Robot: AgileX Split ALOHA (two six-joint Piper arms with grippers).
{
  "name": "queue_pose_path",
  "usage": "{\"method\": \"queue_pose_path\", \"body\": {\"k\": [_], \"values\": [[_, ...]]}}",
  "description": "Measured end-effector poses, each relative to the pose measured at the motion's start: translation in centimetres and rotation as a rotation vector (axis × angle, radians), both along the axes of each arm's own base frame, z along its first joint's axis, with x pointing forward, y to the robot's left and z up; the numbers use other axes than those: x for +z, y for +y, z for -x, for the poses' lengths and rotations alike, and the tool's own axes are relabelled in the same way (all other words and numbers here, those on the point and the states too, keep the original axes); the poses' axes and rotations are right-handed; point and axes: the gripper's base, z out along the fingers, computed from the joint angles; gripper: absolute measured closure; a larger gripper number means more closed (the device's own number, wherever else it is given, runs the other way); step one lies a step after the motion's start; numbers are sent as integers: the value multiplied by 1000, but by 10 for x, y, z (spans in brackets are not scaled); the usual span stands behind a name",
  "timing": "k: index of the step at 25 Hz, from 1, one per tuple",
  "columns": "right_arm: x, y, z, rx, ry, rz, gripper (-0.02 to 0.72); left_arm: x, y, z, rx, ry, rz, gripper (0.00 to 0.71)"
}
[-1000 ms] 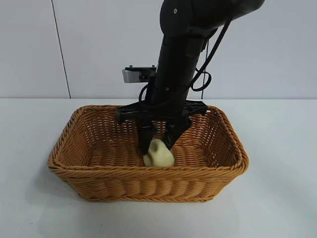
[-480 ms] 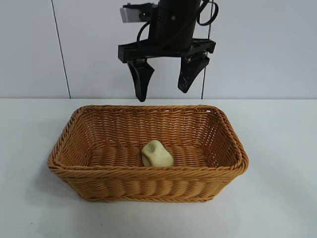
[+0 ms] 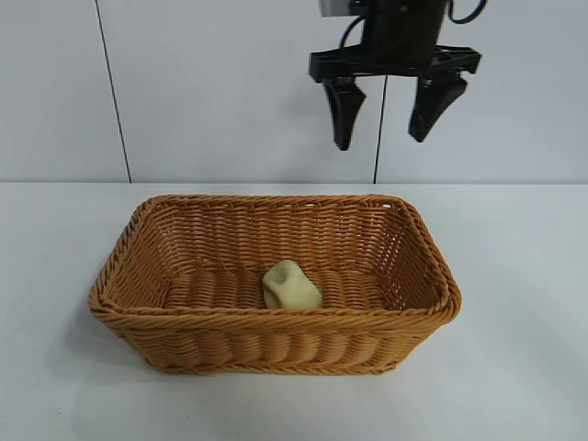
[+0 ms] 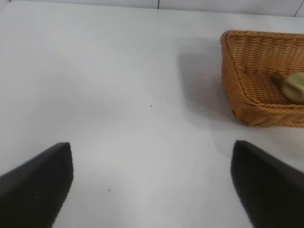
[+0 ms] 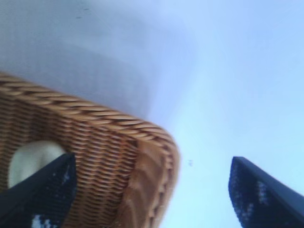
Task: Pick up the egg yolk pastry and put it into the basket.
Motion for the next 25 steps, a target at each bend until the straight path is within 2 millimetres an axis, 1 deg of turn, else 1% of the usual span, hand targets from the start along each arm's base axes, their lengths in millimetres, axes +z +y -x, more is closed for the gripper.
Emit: {"method": "queue_pose_path", "body": {"k": [1, 2, 4, 6, 9, 11, 15, 18, 19, 22, 25], "values": [[0, -29, -2, -63, 0, 1, 106, 0, 0, 0, 0, 0, 0, 14], [0, -41, -2, -88, 0, 1, 109, 0, 0, 0, 0, 0, 0, 14], [0, -56, -2, -122, 0, 1, 114, 0, 0, 0, 0, 0, 0, 14], [0, -65, -1, -142, 0, 1, 115, 0, 0, 0, 0, 0, 0, 14], [0, -66, 0, -140, 1, 0, 116, 0, 0, 0, 0, 0, 0, 14], [-2, -64, 4, -136, 18, -4, 116, 0, 0, 0, 0, 0, 0, 14], [-8, -63, 26, -109, 85, -1, 116, 0, 0, 0, 0, 0, 0, 14], [-11, -61, 50, -90, 139, 0, 116, 0, 0, 0, 0, 0, 0, 14], [-9, -60, 58, -88, 147, -5, 116, 0, 0, 0, 0, 0, 0, 14], [-7, -58, 86, -83, 184, -23, 116, 0, 0, 0, 0, 0, 0, 14], [-5, -55, 119, -69, 218, -36, 116, 0, 0, 0, 0, 0, 0, 14]]}}
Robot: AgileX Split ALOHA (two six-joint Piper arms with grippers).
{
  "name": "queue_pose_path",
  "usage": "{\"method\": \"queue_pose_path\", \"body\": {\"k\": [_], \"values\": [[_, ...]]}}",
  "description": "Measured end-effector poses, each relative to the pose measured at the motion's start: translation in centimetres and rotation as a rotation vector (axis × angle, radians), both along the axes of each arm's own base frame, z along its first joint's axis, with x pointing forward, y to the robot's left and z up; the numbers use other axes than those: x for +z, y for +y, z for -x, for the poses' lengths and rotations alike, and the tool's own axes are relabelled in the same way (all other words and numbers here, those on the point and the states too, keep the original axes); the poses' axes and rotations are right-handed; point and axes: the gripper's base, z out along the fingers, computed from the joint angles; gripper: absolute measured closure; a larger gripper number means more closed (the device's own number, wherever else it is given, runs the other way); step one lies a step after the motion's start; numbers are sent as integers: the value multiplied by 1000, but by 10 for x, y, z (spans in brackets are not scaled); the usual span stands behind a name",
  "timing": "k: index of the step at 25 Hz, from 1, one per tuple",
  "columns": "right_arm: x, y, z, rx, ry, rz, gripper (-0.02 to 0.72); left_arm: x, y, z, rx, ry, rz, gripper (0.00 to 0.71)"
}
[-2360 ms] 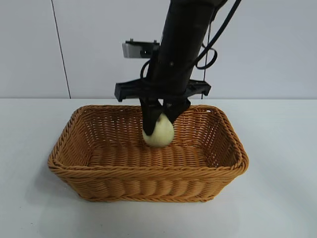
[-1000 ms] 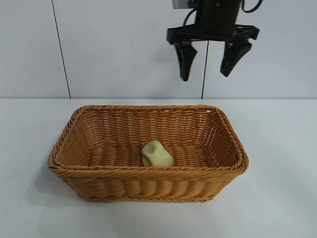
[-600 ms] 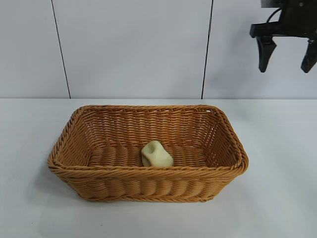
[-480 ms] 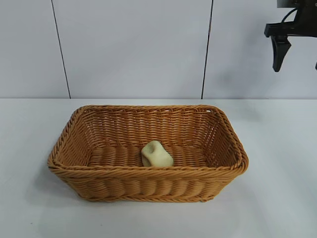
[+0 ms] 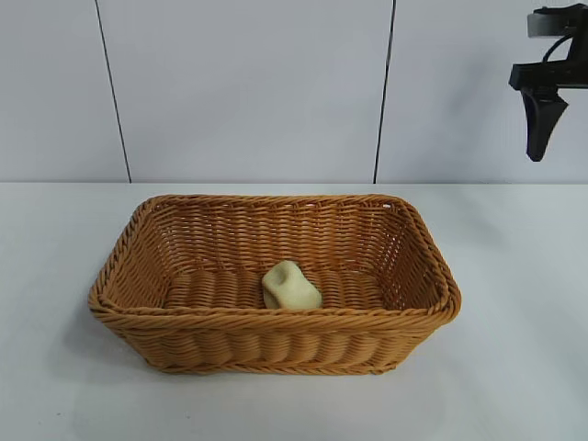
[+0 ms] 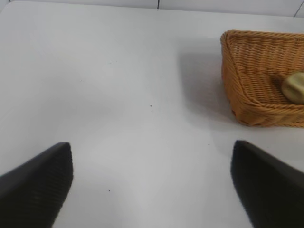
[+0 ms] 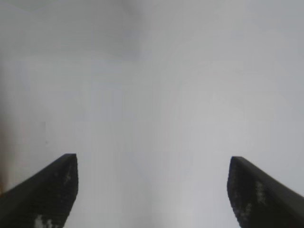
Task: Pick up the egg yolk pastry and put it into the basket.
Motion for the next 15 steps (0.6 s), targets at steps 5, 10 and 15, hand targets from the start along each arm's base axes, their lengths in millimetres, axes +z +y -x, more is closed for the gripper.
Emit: {"method": "queue_pose_path", "body": {"k": [5, 10, 15], "values": [[14, 3, 60, 6, -5, -5, 117, 0, 0, 0, 0, 0, 0, 14], [18, 6, 123, 46, -33, -1, 124, 0, 0, 0, 0, 0, 0, 14], [15, 8, 174, 71, -154, 11, 125, 0, 0, 0, 0, 0, 0, 14]]}}
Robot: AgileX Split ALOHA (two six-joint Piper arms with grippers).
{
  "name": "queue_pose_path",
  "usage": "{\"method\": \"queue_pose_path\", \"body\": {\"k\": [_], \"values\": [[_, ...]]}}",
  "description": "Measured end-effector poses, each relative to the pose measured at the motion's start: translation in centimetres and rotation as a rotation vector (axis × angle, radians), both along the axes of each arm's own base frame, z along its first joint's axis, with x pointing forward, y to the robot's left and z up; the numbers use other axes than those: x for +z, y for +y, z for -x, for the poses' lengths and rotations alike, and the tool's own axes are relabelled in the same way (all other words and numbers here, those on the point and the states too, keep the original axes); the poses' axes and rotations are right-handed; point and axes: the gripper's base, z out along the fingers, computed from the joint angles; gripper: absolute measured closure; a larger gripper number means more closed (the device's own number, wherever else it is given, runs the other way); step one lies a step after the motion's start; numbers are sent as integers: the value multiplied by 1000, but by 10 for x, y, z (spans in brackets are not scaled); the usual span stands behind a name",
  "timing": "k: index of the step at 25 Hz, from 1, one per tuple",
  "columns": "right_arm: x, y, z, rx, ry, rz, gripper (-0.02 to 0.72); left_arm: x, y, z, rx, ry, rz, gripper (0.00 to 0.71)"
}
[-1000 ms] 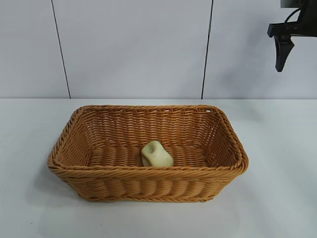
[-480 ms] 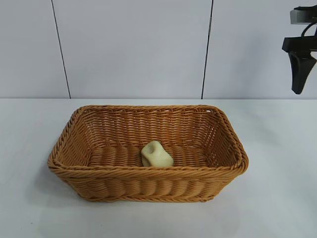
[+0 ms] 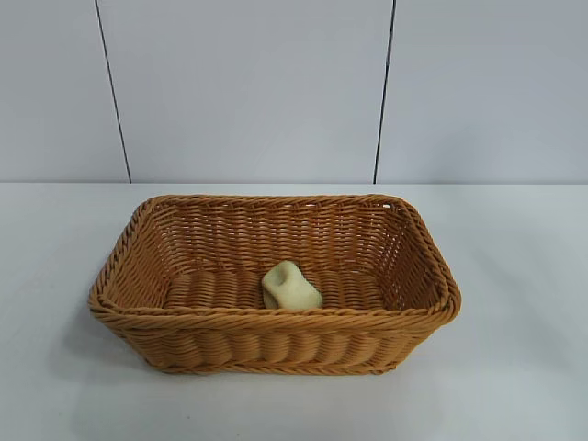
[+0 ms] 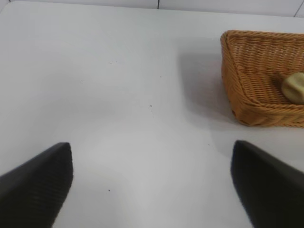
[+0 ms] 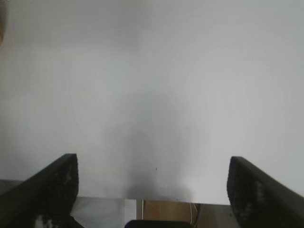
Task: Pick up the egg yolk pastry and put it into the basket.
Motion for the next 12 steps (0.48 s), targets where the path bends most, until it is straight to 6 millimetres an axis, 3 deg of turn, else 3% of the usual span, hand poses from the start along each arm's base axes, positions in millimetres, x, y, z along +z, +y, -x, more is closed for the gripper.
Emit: {"method": "queue_pose_path", "body": {"k": [8, 12], "values": [[-17, 3, 73, 19, -245, 18, 125, 0, 0, 0, 1, 0, -1, 14], [-3, 4, 97, 18, -444, 28, 125, 0, 0, 0, 1, 0, -1, 14]]}}
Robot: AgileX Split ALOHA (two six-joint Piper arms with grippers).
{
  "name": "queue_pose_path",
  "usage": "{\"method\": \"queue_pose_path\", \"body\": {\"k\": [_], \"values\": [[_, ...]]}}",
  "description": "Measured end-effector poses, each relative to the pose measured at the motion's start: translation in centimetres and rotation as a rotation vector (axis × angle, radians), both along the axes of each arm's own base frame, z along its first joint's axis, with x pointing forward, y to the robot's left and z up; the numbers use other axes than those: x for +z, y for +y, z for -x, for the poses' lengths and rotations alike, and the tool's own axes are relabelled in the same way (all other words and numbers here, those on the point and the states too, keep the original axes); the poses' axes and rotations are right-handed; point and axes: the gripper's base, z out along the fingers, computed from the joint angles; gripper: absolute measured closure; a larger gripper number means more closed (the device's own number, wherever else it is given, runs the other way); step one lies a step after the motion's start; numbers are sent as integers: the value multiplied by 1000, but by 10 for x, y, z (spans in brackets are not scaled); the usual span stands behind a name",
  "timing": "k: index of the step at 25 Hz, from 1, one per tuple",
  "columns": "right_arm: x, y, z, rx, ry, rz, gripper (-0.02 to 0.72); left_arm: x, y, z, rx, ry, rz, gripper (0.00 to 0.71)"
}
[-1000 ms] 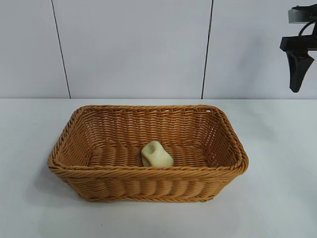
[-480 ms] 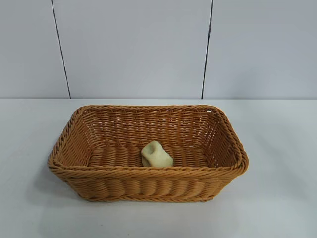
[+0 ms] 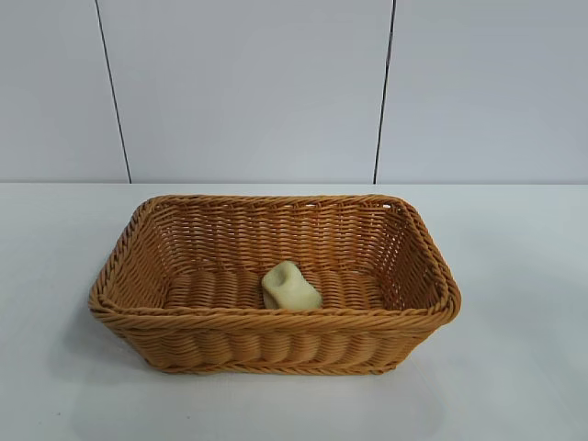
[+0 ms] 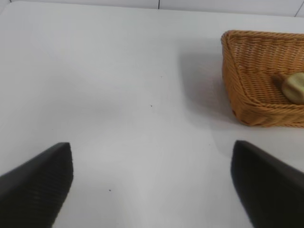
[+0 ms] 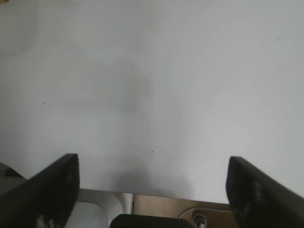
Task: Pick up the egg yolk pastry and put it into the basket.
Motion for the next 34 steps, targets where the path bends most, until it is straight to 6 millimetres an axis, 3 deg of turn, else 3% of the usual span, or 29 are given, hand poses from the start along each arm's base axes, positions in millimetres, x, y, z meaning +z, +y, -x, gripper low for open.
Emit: {"method": "queue_pose_path", "body": {"k": [15, 34], "values": [[14, 3, 70, 29, -450, 17, 125, 0, 0, 0, 0, 0, 0, 14], [14, 1, 73, 17, -469, 28, 126, 0, 0, 0, 0, 0, 0, 14]]}}
